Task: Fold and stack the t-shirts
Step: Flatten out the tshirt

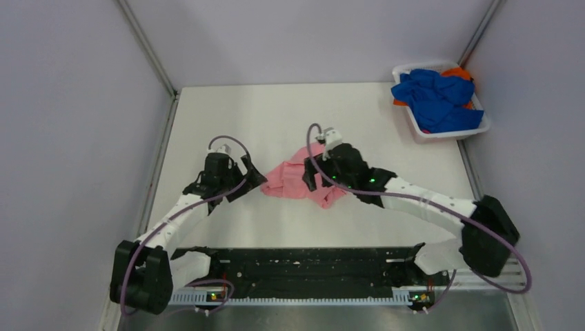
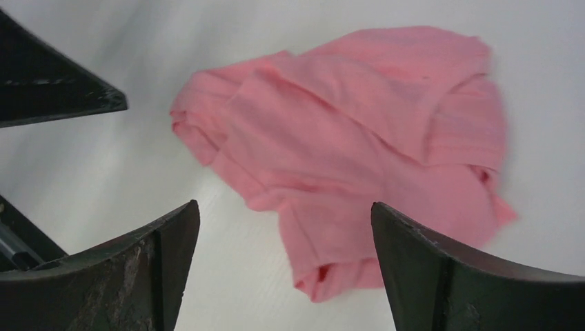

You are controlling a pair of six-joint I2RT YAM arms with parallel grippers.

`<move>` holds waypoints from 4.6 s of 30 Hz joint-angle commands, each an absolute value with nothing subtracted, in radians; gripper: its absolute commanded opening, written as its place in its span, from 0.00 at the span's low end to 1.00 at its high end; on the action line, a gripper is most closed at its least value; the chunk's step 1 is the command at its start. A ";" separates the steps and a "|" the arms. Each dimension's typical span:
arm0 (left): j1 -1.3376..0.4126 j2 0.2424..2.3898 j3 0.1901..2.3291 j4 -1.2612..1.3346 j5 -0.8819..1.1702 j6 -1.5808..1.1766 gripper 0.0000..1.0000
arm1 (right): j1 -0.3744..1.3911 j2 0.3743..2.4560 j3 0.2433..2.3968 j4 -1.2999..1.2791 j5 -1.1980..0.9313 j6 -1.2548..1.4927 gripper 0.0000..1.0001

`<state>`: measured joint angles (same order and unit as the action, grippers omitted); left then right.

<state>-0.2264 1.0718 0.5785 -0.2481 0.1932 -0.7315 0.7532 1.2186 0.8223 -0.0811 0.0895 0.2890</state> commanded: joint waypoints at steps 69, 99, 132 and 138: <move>-0.346 1.481 1.004 -0.284 -0.132 -0.677 0.00 | 0.540 0.952 0.802 -0.009 0.651 0.307 0.00; -0.346 0.789 1.367 -0.216 -0.515 -0.360 0.00 | 0.543 0.730 1.338 -0.082 0.394 0.027 0.00; -0.006 1.300 1.131 -0.301 -0.241 -0.490 0.00 | 0.402 0.890 0.784 -0.142 0.582 0.283 0.00; -0.007 1.728 1.381 -0.340 -0.142 -0.512 0.10 | 0.274 1.212 0.721 0.023 0.505 0.369 0.00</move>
